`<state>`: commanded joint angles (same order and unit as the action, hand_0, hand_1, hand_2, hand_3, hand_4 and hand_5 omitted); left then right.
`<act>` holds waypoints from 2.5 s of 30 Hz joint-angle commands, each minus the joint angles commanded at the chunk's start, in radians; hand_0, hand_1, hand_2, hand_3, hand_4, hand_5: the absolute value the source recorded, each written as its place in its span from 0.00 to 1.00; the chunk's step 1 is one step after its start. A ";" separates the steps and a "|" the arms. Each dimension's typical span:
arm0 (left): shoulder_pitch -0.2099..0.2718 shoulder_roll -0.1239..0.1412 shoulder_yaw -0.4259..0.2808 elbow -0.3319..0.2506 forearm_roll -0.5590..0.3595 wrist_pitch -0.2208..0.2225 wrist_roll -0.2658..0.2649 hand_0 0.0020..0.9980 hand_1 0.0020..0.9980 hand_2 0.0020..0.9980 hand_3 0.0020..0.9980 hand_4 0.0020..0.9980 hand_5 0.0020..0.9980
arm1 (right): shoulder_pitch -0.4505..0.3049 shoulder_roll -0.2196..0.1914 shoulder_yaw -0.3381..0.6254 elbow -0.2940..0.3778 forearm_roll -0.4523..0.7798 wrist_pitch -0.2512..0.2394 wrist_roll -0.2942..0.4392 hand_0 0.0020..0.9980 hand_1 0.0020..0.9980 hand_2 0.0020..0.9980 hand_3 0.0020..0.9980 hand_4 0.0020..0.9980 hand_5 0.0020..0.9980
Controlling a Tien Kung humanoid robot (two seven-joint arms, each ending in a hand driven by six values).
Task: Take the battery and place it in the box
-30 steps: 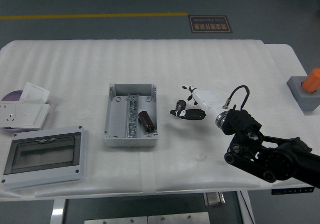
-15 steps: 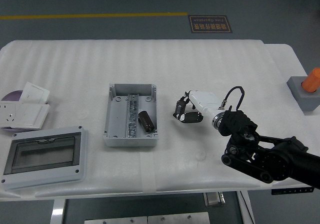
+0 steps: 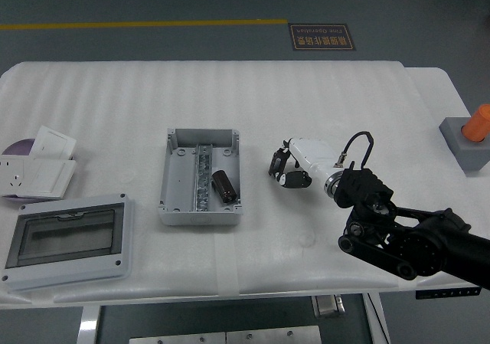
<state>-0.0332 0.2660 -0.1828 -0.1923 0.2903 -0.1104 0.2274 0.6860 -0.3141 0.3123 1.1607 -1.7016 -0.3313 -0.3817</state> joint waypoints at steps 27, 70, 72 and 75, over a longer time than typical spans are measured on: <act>-0.001 0.002 0.007 0.000 -0.005 0.007 -0.008 0.60 0.67 0.57 0.56 0.48 0.51 | -0.009 -0.010 -0.012 0.016 0.023 -0.017 0.023 0.30 0.44 0.48 0.63 0.62 0.33; -0.007 0.002 0.024 0.000 -0.021 0.011 -0.021 0.59 0.67 0.57 0.57 0.48 0.52 | -0.013 -0.017 0.006 0.041 0.021 -0.048 0.042 0.31 0.45 0.41 0.54 0.36 0.00; -0.007 0.002 0.024 0.000 -0.020 0.011 -0.021 0.59 0.67 0.58 0.57 0.48 0.53 | -0.013 -0.019 0.016 0.051 0.018 -0.052 0.042 0.31 0.45 0.39 0.53 0.31 0.00; -0.007 0.001 0.023 0.001 -0.020 0.012 -0.022 0.59 0.67 0.58 0.57 0.48 0.53 | -0.015 -0.024 0.035 0.069 0.016 -0.060 0.042 0.31 0.45 0.39 0.53 0.31 0.00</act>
<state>-0.0405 0.2674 -0.1596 -0.1917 0.2701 -0.0982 0.2059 0.6712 -0.3382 0.3470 1.2294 -1.6859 -0.3909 -0.3395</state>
